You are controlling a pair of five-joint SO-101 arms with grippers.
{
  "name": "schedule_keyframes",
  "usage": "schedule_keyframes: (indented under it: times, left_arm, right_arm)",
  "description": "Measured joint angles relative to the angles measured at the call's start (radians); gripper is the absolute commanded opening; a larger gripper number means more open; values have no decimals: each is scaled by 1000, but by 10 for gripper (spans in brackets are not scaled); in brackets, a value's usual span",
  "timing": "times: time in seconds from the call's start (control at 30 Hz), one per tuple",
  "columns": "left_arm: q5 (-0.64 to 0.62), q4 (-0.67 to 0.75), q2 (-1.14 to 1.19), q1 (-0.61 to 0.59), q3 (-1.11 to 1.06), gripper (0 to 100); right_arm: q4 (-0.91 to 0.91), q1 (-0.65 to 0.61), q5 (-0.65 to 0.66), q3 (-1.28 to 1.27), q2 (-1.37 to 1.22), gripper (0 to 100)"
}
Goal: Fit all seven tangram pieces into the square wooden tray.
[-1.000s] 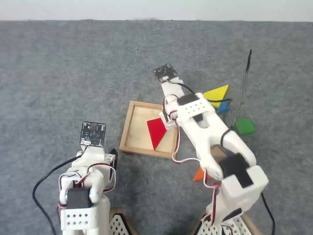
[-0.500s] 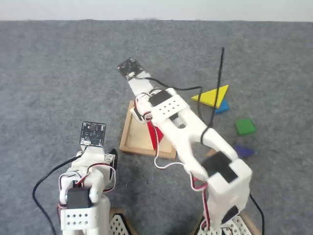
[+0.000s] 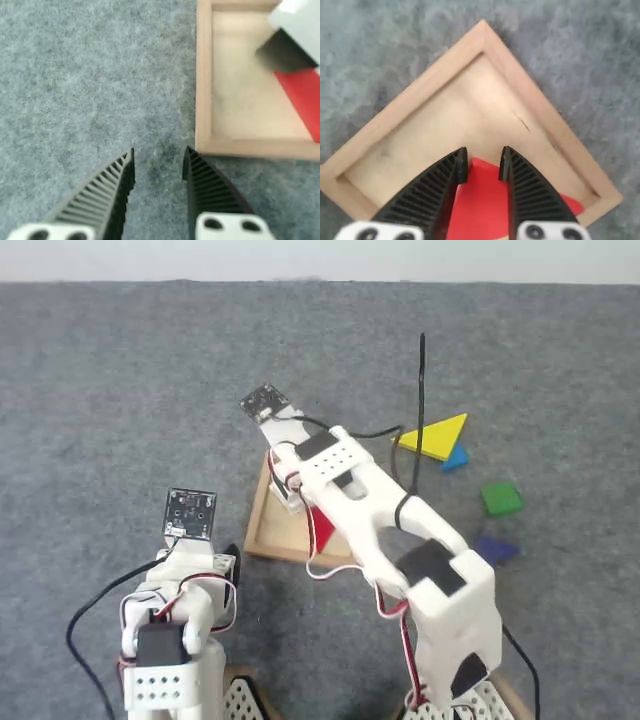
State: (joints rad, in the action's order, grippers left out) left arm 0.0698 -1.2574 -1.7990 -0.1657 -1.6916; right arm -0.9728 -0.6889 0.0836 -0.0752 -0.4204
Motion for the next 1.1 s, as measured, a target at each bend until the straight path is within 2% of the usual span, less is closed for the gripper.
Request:
schedule_keyframes:
  times: [0.33, 0.43, 0.67, 0.8, 0.93, 1.1]
  left_arm:
    - [0, 0, 0, 0, 0, 153]
    - [0, 0, 0, 3, 0, 153]
    - [0, 0, 0, 3, 0, 153]
    - [0, 0, 0, 2, 0, 153]
    - [0, 0, 0, 3, 0, 153]
    - [0, 0, 0, 2, 0, 153]
  right_arm:
    - [9, -9, 83, -275, 209, 104]
    - [8, 23, 97, -333, 255, 106]
    - [-23, 91, 155, -353, 391, 110]
    - [-68, 123, 158, -353, 545, 177]
    - [-120, 230, 117, -353, 651, 240]
    - [-107, 433, 6, -353, 641, 166]
